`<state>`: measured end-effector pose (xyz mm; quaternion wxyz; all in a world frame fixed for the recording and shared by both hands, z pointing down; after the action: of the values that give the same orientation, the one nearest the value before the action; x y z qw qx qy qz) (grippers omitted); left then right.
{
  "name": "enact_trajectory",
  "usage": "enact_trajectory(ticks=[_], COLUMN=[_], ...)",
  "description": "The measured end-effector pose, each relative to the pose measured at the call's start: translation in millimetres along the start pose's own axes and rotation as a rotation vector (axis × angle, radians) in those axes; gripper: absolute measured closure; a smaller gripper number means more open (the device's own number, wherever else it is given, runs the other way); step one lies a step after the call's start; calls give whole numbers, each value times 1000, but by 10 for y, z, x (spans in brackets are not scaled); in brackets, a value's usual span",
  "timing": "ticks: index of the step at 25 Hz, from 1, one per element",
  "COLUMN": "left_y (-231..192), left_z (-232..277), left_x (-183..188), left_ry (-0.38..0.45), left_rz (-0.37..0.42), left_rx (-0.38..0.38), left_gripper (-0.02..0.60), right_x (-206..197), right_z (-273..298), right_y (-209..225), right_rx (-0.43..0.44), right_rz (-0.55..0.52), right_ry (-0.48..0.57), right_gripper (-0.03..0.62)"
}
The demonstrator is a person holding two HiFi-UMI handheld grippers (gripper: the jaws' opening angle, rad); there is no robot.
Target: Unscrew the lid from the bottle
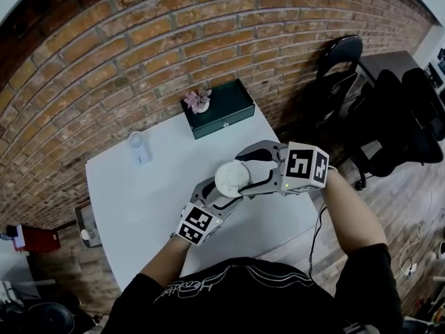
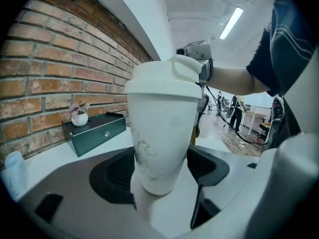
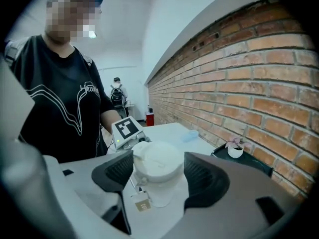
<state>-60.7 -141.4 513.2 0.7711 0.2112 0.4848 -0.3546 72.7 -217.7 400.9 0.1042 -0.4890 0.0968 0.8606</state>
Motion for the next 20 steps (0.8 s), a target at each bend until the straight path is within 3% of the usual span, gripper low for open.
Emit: enact_trajectory(ticks=[4,8,12,16,20], left_y=[-9,-16,-29,-25,-27], left_z=[6,6,11,-3,8], left_x=[-11,4,-2,-5,5], left_ry=[12,6,-3,-7,-8], left_rz=[8,3,2,-1,-3], left_rx=[0,2,-12,-5,-2], left_gripper=[235,235,235,235,235], right_x=[7,-3,-67,-79,-37], right_z=[0,-13,-39,11,100], right_y=[27,-24,-146,-280,-435], right_rx=[38,-8,-104,-278,-436], right_rz=[-39,-38,13,119,207], right_ry=[-32,-24,51,155,254], right_gripper=[281,284,214,202,145])
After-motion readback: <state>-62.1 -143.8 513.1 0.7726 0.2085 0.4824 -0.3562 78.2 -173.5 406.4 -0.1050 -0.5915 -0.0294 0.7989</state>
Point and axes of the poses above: the fingertips, and each gripper's own axes: z forward along the fingers, y to its right, x out of its top, the point moved 9 cm from there along -z, backward along the fingers, and after that the axes turned 5 degrees about x, right-handed, at the moved point
